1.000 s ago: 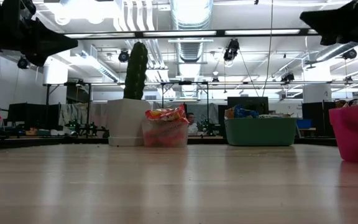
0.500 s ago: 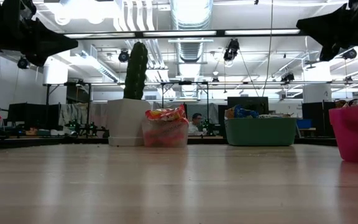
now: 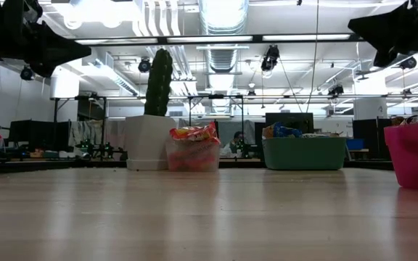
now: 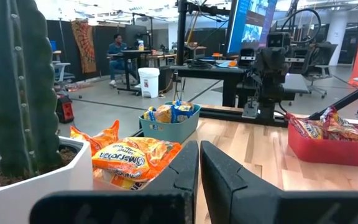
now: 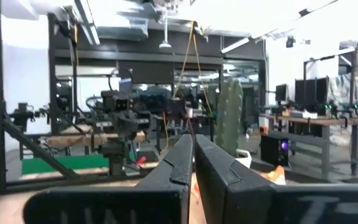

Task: Sort Maruchan noodles
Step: Return to Home Position

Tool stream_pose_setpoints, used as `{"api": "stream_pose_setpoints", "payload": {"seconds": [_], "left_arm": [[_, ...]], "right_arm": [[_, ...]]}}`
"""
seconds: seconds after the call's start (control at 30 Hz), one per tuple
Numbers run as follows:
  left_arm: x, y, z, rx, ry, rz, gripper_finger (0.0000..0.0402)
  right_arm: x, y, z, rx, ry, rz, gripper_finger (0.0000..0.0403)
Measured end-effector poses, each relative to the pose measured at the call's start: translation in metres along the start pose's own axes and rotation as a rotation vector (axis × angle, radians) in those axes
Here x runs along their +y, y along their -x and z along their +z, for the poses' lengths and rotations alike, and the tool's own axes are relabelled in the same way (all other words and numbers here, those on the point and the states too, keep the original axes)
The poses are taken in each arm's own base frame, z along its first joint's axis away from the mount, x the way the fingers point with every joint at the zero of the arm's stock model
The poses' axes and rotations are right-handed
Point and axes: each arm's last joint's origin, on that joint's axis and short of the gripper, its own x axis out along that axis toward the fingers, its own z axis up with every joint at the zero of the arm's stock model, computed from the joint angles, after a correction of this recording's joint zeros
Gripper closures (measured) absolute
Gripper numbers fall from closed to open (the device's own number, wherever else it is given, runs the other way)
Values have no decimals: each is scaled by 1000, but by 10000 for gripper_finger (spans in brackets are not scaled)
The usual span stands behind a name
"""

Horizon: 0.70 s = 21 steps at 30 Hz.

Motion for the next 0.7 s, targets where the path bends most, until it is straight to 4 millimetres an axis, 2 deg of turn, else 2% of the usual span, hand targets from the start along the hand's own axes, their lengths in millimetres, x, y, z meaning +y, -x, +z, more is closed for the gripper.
{"api": "stream_pose_setpoints", "payload": {"seconds": [0.37, 0.57, 0.7], "left_arm": [[0, 0, 0, 0, 0, 0, 402], [0, 0, 0, 0, 0, 0, 402], [0, 0, 0, 0, 0, 0, 402]], "right_arm": [[3, 1, 4, -46, 24, 56, 394], [8, 2, 6, -107, 68, 282, 394], [9, 2, 6, -121, 78, 325, 394]]}}
